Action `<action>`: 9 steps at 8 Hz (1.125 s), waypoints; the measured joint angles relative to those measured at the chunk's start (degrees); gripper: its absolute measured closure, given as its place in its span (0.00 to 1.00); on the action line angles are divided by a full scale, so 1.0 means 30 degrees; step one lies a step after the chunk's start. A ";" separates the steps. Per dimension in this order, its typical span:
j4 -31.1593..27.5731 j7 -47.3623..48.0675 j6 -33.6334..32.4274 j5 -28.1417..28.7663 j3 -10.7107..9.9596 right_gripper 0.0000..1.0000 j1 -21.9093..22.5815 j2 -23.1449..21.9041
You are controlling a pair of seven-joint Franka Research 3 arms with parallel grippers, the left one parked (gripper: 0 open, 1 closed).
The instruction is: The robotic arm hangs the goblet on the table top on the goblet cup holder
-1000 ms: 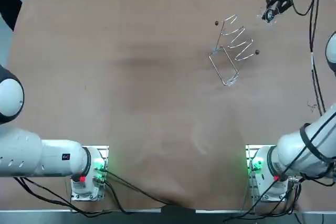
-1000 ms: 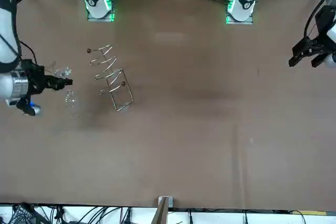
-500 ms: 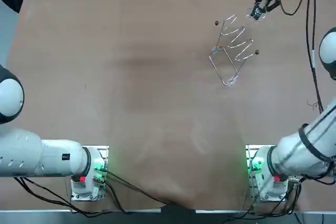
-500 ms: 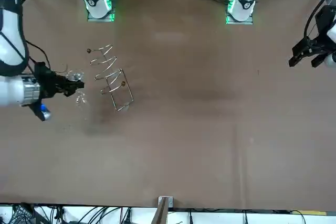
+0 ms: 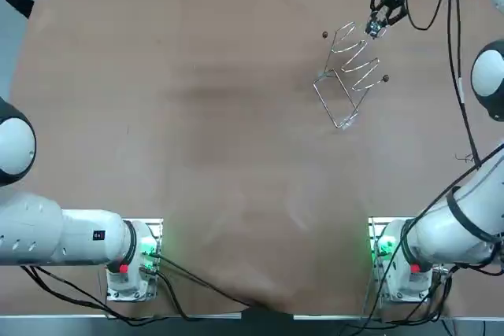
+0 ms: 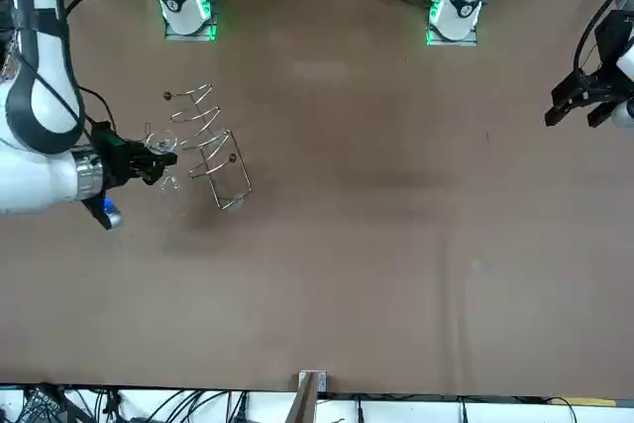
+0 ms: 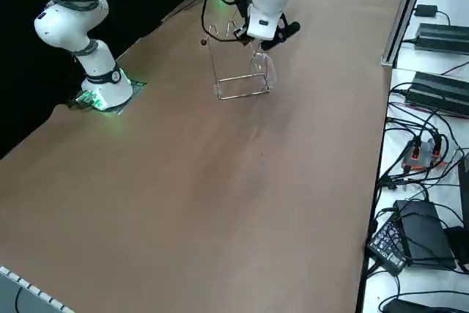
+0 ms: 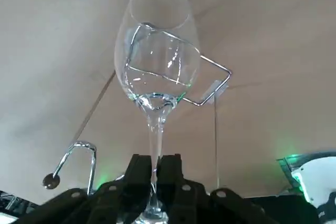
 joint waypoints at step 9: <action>0.0009 0.2168 -0.0057 0.1451 0.0004 0.89 0.0864 -0.0113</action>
